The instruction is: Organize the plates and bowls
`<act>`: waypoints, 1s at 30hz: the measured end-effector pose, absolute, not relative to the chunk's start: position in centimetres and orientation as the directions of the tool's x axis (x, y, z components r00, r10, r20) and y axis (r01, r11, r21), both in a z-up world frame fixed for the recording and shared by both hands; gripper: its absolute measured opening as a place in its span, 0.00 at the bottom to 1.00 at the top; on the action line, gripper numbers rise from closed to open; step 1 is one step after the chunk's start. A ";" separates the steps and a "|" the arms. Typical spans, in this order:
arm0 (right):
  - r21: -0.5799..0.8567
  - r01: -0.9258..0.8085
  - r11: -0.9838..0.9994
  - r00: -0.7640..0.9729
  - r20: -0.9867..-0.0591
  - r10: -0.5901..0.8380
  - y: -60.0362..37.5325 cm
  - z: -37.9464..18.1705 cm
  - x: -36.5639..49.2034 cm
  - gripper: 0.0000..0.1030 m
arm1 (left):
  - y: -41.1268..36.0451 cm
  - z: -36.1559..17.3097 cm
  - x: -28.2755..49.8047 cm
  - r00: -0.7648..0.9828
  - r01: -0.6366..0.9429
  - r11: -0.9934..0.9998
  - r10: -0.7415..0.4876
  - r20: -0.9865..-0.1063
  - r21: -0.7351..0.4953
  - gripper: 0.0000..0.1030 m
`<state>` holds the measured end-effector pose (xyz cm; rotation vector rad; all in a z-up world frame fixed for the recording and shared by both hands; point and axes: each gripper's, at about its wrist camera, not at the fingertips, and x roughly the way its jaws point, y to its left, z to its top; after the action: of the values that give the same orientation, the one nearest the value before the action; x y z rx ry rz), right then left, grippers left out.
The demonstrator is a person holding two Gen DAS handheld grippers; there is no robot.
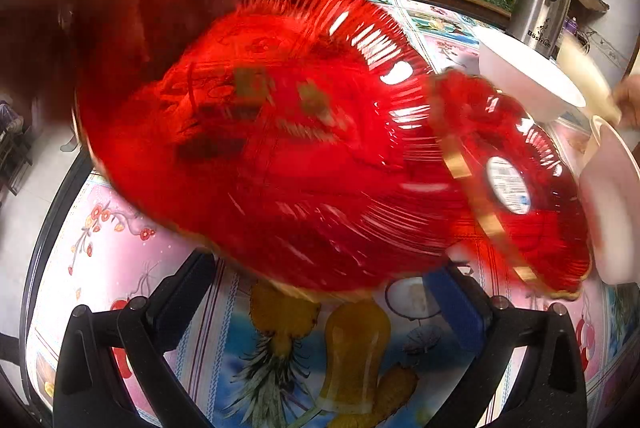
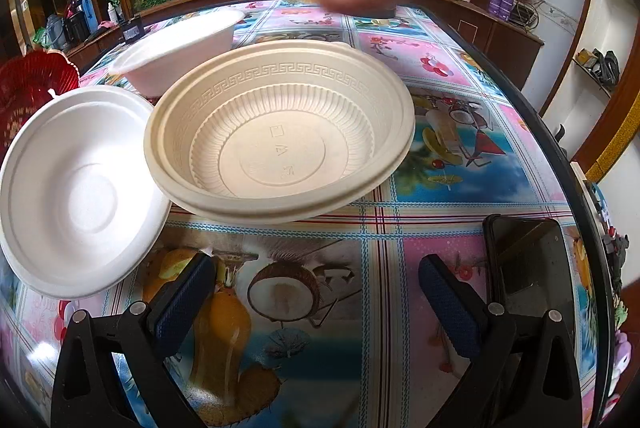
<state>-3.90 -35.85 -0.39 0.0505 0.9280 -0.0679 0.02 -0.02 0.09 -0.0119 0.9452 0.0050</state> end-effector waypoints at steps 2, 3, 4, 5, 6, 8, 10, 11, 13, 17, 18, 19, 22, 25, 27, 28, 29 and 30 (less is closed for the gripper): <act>0.014 0.080 0.997 0.597 -0.801 -0.037 -35.8 -0.4 -3.9 0.99 | 0.0 0.1 0.0 0.585 -0.010 1.000 0.000 -0.811 -0.008 1.00; 0.014 0.080 0.997 0.598 -0.801 -0.037 -35.8 -0.4 -3.9 0.99 | -0.1 0.1 0.0 0.585 -0.010 1.000 -0.001 -0.811 -0.008 1.00; 0.014 0.080 0.997 0.598 -0.801 -0.037 -35.8 -0.4 -3.9 0.99 | -0.1 0.1 0.0 0.586 -0.010 1.000 -0.001 -0.810 -0.008 1.00; 0.014 0.080 0.997 0.597 -0.801 -0.037 -35.8 -0.4 -3.9 0.99 | -0.1 0.2 0.0 0.589 -0.009 1.000 0.000 -0.808 -0.007 1.00; 0.014 0.080 0.997 0.598 -0.801 -0.037 -35.8 -0.4 -3.9 0.99 | -0.1 0.2 0.0 0.587 -0.009 1.000 -0.001 -0.809 -0.008 1.00; 0.014 0.080 0.997 0.598 -0.801 -0.037 -35.8 -0.3 -3.9 0.99 | -0.1 0.0 0.0 0.584 -0.010 1.000 0.000 -0.812 -0.008 1.00; 0.014 0.080 0.997 0.598 -0.801 -0.037 -35.7 -0.3 -3.9 0.99 | -0.2 0.2 0.0 0.586 -0.010 1.000 0.000 -0.811 -0.007 1.00; 0.014 0.081 0.997 0.597 -0.801 -0.037 -35.7 -0.3 -3.9 0.99 | -0.1 0.2 0.0 0.587 -0.011 1.000 0.000 -0.810 -0.007 1.00; 0.014 0.081 0.997 0.597 -0.801 -0.037 -35.8 -0.3 -3.9 0.99 | -0.1 0.1 0.0 0.586 -0.011 1.000 0.000 -0.811 -0.008 1.00; 0.014 0.081 0.997 0.597 -0.801 -0.037 -35.8 -0.4 -3.9 0.99 | -0.1 0.1 0.0 0.586 -0.010 1.000 0.000 -0.811 -0.007 1.00; 0.014 0.081 0.997 0.597 -0.801 -0.037 -35.8 -0.5 -3.8 0.99 | -0.1 0.1 0.0 0.585 -0.010 1.000 0.000 -0.811 -0.007 1.00; 0.013 0.081 0.997 0.597 -0.801 -0.038 -35.8 -0.5 -3.8 0.99 | -0.1 0.1 0.0 0.586 -0.011 1.000 0.000 -0.811 -0.007 1.00; 0.014 0.081 0.997 0.597 -0.802 -0.037 -35.8 -0.5 -3.8 0.99 | -0.1 0.1 0.0 0.585 -0.011 1.000 0.000 -0.811 -0.008 1.00; 0.014 0.081 0.997 0.597 -0.802 -0.038 -35.8 -0.5 -3.8 0.99 | -0.1 0.1 0.0 0.586 -0.010 1.000 0.000 -0.811 -0.007 1.00; 0.014 0.081 0.997 0.597 -0.802 -0.038 -35.8 -0.5 -3.8 0.99 | -0.1 0.1 0.0 0.586 -0.010 1.000 0.000 -0.811 -0.007 1.00; 0.013 0.081 0.997 0.597 -0.802 -0.038 -35.8 -0.5 -3.8 0.99 | -0.1 0.1 0.0 0.586 -0.010 1.000 0.000 -0.811 -0.008 1.00; 0.013 0.081 0.997 0.597 -0.802 -0.037 -35.8 -0.5 -3.8 0.99 | -0.1 0.1 0.0 0.586 -0.010 1.000 0.000 -0.811 -0.007 1.00; 0.013 0.081 0.997 0.597 -0.802 -0.037 -35.8 -0.5 -3.8 0.99 | -0.1 0.1 0.0 0.586 -0.010 1.000 0.000 -0.811 -0.008 1.00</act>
<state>-3.84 -35.81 -0.47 0.0501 0.9290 -0.0686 0.01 -0.07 0.11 -0.0118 0.9451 0.0059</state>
